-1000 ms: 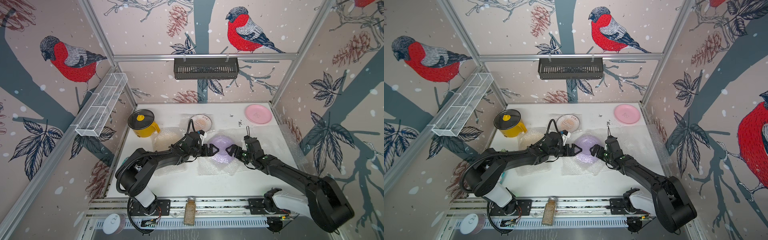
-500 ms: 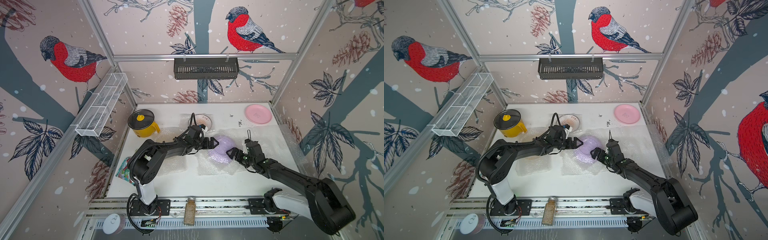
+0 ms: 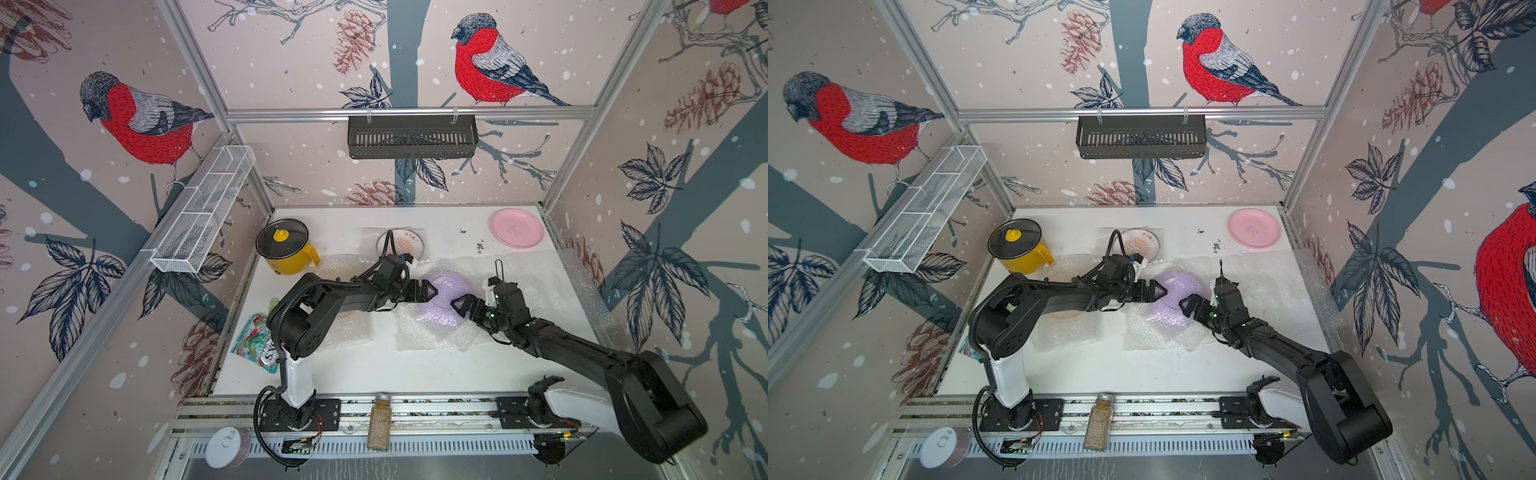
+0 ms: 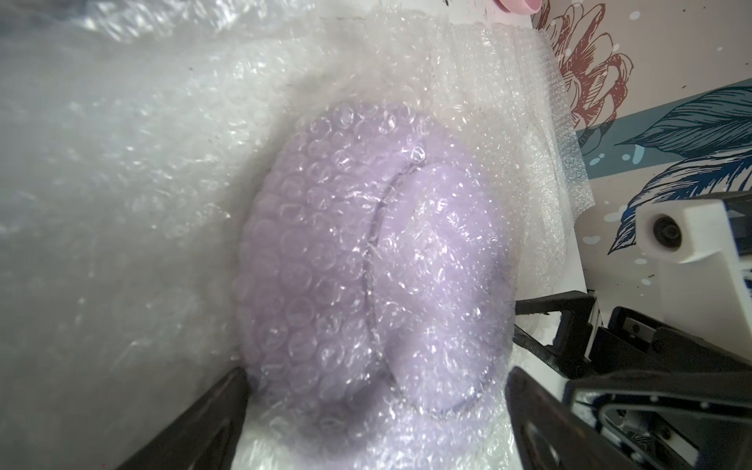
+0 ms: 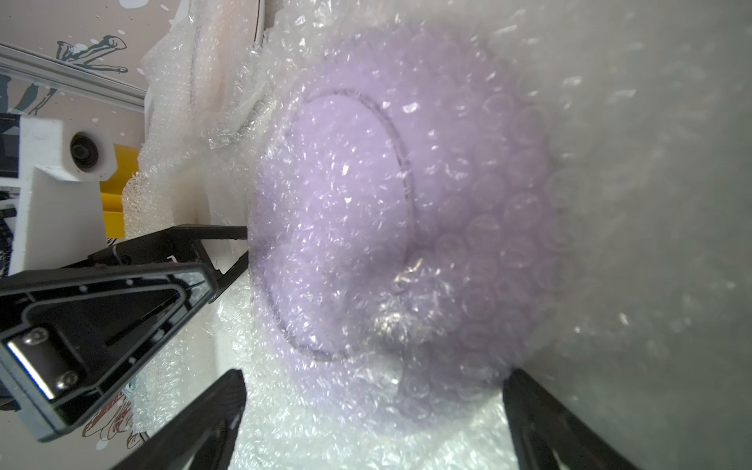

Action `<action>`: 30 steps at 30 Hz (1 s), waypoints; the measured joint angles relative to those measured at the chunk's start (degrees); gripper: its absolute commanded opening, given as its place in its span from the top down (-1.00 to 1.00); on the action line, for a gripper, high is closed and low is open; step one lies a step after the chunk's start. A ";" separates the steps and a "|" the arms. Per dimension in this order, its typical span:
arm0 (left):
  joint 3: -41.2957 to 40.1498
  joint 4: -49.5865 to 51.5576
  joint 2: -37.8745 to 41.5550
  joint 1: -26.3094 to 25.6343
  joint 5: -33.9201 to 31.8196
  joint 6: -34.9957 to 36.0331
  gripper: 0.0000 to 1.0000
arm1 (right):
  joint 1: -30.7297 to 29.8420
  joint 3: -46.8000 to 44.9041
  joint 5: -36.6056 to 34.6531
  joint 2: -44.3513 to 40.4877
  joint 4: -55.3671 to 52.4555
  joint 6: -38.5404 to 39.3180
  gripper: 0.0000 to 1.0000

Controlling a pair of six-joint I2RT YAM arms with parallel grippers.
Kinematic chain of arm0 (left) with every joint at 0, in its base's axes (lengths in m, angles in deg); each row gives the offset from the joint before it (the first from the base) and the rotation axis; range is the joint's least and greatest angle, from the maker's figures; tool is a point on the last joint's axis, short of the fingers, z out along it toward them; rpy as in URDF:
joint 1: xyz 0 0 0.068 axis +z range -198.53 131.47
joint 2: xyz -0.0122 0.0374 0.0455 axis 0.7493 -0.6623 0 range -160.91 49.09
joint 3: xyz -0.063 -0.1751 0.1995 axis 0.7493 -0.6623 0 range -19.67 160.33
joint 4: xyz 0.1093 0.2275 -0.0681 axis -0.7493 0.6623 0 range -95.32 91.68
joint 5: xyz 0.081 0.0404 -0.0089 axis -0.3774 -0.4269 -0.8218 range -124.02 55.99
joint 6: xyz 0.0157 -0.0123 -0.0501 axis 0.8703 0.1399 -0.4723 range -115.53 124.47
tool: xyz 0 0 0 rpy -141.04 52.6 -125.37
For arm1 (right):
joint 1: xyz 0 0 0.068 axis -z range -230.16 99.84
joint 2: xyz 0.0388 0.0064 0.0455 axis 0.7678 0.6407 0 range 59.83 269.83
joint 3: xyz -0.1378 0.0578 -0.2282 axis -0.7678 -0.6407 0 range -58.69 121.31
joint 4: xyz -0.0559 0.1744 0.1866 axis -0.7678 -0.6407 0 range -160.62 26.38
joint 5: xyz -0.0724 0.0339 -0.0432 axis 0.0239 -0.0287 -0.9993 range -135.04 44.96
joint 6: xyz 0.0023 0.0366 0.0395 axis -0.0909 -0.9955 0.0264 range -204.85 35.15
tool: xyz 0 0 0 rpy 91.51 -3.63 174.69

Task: Unpack dinner plates from bubble wrap
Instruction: Unwrap the bubble wrap.

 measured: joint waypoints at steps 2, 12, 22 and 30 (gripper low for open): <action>-0.13 -0.76 -0.20 0.00 -0.04 0.02 -0.96 | -0.02 0.11 0.79 -1.29 0.00 0.20 -0.98; 0.02 -1.86 -0.76 0.00 -0.04 0.96 -0.96 | 0.11 1.16 -0.57 -7.85 -0.57 1.16 -0.98; 0.09 -2.60 -1.38 0.15 0.13 0.90 -0.96 | 1.75 -0.09 -1.51 0.57 -1.90 -0.57 -0.98; -0.15 -4.31 -2.01 0.33 0.59 0.92 -0.96 | 2.89 0.15 0.39 4.87 4.85 -3.19 -0.98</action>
